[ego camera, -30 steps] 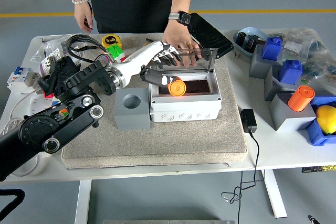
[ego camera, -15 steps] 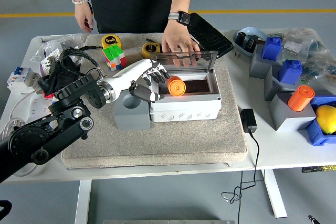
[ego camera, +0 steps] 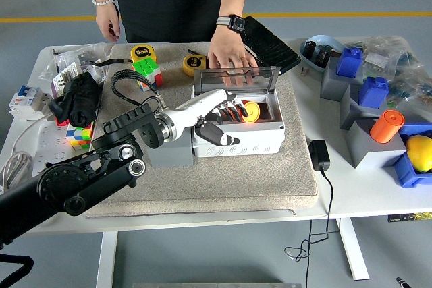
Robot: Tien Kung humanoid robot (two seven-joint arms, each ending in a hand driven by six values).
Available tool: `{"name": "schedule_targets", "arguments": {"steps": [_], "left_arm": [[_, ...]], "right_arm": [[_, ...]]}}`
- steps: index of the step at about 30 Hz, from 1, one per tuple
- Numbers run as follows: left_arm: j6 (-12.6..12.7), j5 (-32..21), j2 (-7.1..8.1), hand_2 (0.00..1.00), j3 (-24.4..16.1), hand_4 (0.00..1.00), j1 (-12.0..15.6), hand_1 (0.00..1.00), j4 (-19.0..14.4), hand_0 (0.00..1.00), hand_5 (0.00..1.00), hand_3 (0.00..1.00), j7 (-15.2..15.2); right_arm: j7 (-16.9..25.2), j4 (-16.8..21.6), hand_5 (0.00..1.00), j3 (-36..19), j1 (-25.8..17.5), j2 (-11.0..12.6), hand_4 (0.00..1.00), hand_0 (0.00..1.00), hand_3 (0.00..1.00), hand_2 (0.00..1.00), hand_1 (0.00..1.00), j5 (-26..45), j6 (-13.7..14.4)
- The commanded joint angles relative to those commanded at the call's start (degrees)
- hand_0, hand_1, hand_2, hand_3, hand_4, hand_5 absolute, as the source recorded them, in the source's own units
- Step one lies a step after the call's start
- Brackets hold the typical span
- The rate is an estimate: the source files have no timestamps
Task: Fetch the battery,place it into the box,close the lid of the box
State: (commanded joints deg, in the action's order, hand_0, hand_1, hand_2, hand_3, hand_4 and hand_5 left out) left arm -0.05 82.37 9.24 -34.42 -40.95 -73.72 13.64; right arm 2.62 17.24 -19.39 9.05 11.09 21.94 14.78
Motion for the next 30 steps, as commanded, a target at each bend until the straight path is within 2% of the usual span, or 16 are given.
{"name": "schedule_targets", "arguments": {"steps": [2, 7, 9, 13, 18, 20, 21, 27, 28, 30], "left_arm": [[0.32, -0.7, -1.11, 0.595, 0.35, 0.846, -0.73, 0.568, 0.69, 0.429, 0.002, 0.595, -0.39], [1.54, -3.39, -5.45, 0.595, 1.39, 0.85, -3.6, 0.566, 3.96, 0.419, 0.002, 0.595, -1.83], [1.57, -3.48, -6.05, 0.596, 1.41, 0.842, -3.99, 0.565, 4.12, 0.413, 0.002, 0.596, -1.89], [1.92, -3.76, -5.67, 0.596, 0.01, 0.842, -4.01, 0.565, 2.27, 0.413, 0.002, 0.596, -2.18], [6.42, -5.14, -4.54, 0.601, -3.17, 0.826, -4.82, 0.579, 0.87, 0.429, 0.002, 0.597, -6.63], [7.46, -5.33, -4.31, 0.601, -4.55, 0.826, -5.29, 0.579, 0.85, 0.429, 0.002, 0.597, -7.92], [7.69, -5.13, -4.22, 0.644, -5.35, 0.871, -5.58, 0.713, 1.01, 0.703, 0.077, 0.631, -8.2], [7.81, -1.75, -3.95, 0.644, -7.92, 0.871, -7.29, 0.713, 3.28, 0.703, 0.077, 0.631, -8.34], [7.41, -0.74, -3.99, 0.755, -8.13, 0.928, -7.83, 0.794, 4.39, 0.796, 0.209, 0.71, -7.86], [6.47, 1.23, -4.13, 0.755, -8.14, 0.928, -8.49, 0.794, 6.24, 0.796, 0.209, 0.71, -6.75]], "right_arm": [[-0.06, -0.01, 0.432, 0.25, 0.04, 0.0, 0.882, 0.666, 0.536, 0.644, 0.637, 0.12, 0.01], [-0.05, 0.04, 0.432, 0.68, 0.15, -0.08, 0.882, 0.666, 0.536, 0.643, 0.638, 0.46, 0.01], [-0.02, 0.06, 0.432, 0.69, 0.2, -0.13, 0.882, 0.666, 0.536, 0.643, 0.637, 0.45, 0.01], [0.03, 0.17, 0.432, 0.34, 0.14, -0.05, 0.882, 0.666, 0.536, 0.643, 0.637, 0.27, 0.07], [-0.05, 0.06, 0.432, 0.69, -0.02, 0.01, 0.882, 0.665, 0.536, 0.642, 0.637, 0.79, -0.12], [-0.04, 0.07, 0.432, 0.78, 0.01, 0.0, 0.882, 0.665, 0.536, 0.642, 0.637, 0.72, -0.1], [-0.01, 0.08, 0.433, 0.79, 0.04, 0.0, 0.881, 0.666, 0.536, 0.642, 0.637, 0.66, -0.06], [0.17, 0.17, 0.433, 0.69, 0.29, -0.08, 0.881, 0.666, 0.536, 0.642, 0.637, 0.56, 0.1], [0.18, 0.17, 0.432, 0.73, 0.33, -0.09, 0.881, 0.666, 0.535, 0.641, 0.637, 0.66, 0.11], [0.16, 0.16, 0.432, 0.76, 0.4, -0.09, 0.881, 0.666, 0.535, 0.641, 0.637, 0.78, 0.11]]}}
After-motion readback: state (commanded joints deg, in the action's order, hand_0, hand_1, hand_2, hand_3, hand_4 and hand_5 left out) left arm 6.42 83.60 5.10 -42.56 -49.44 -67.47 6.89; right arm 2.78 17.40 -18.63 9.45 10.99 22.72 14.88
